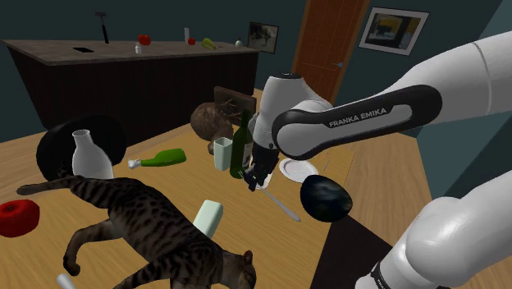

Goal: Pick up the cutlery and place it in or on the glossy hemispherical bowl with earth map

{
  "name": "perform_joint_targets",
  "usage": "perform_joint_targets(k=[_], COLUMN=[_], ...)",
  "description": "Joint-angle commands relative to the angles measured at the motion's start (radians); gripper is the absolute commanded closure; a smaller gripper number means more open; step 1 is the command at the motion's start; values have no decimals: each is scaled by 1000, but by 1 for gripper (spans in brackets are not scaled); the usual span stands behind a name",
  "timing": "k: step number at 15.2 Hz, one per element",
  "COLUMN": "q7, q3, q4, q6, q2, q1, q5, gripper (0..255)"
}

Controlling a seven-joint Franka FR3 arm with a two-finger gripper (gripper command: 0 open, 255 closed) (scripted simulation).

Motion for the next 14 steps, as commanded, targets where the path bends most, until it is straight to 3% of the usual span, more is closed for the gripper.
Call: perform_joint_targets(k=[1,4,14], q7=[-1,-5,-263], q3=[-4,-11,-215], q4=[17,43,-178], q6=[-32,-75,-124], q2=[-15,-33,-287], q1=[2,3,-44], q5=[3,5,3], gripper=[255,255,255])
